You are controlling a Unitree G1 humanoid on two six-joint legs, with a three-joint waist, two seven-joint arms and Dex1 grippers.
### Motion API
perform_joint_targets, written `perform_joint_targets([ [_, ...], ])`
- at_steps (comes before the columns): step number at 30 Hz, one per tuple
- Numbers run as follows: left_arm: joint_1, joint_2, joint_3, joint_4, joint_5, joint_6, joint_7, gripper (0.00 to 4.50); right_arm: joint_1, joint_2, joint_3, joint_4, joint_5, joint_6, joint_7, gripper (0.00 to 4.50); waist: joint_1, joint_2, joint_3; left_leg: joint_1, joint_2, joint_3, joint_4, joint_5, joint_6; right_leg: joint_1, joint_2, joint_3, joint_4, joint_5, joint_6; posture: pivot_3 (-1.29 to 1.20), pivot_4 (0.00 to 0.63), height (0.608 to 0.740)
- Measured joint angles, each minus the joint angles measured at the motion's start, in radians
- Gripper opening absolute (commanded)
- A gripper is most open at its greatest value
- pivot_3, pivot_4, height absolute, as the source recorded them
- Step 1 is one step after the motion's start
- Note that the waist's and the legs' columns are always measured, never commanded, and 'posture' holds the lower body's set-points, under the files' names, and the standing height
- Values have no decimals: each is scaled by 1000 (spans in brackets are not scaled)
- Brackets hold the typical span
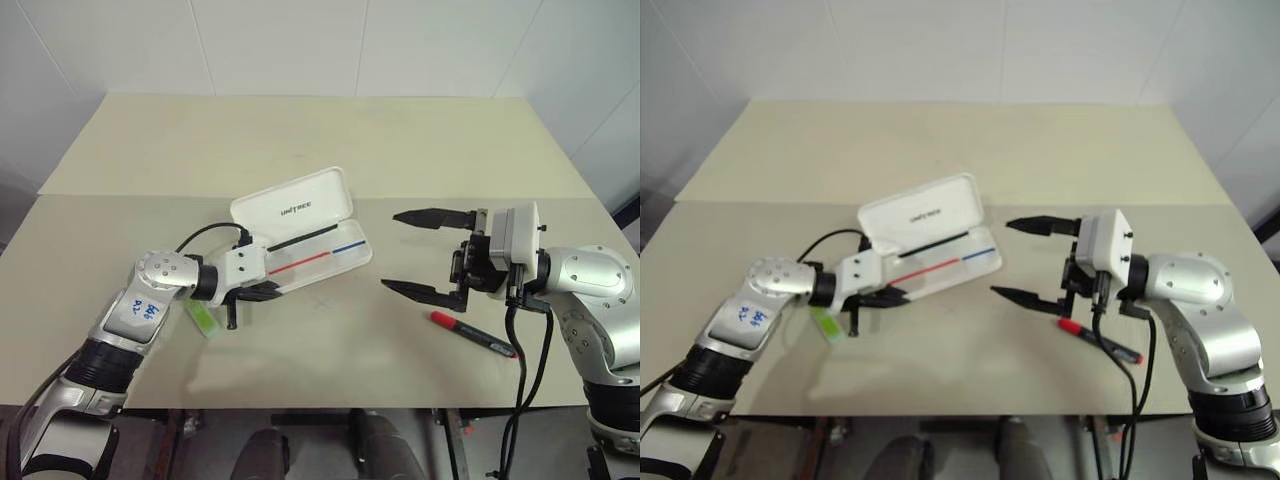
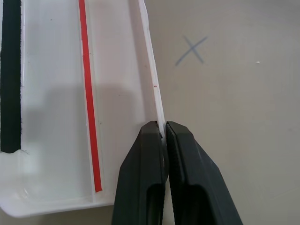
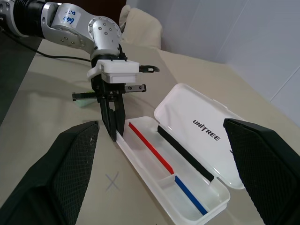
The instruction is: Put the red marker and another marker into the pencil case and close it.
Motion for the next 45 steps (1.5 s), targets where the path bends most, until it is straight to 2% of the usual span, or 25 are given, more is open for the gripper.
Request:
perform_joint_targets([
  [11,19,41,-42,-52,-23,-78,-179,10,1,-10,0,1,6,5,2,4500,-8,0,0,-1,1,0,-1,-1,1,-1,0,0,-2,0,0,0,150,740],
  [20,-39,22,-73,-12,-12,-57,-210,10,23,-10,-2,-3,8,15,-10,4500,-5,0,0,0,0,0,1,-1,1,0,0,0,-2,0,0,0,150,740],
  [24,-45,-4,-89,-11,-4,-23,-205,1073,32,-10,-3,-8,10,24,-20,4500,-5,0,0,0,0,0,1,0,1,0,1,0,-2,0,0,0,150,740],
  [34,-52,-19,-99,-24,-36,41,-206,4429,33,-11,-13,-13,11,25,-30,4500,-9,0,0,0,1,0,1,0,0,-1,2,1,-1,-1,0,0,150,740],
  [45,14,15,7,-122,-144,145,-183,4429,19,12,8,11,7,12,-25,4500,-11,0,0,0,1,0,1,0,0,-1,2,0,0,-1,-1,0,150,740],
])
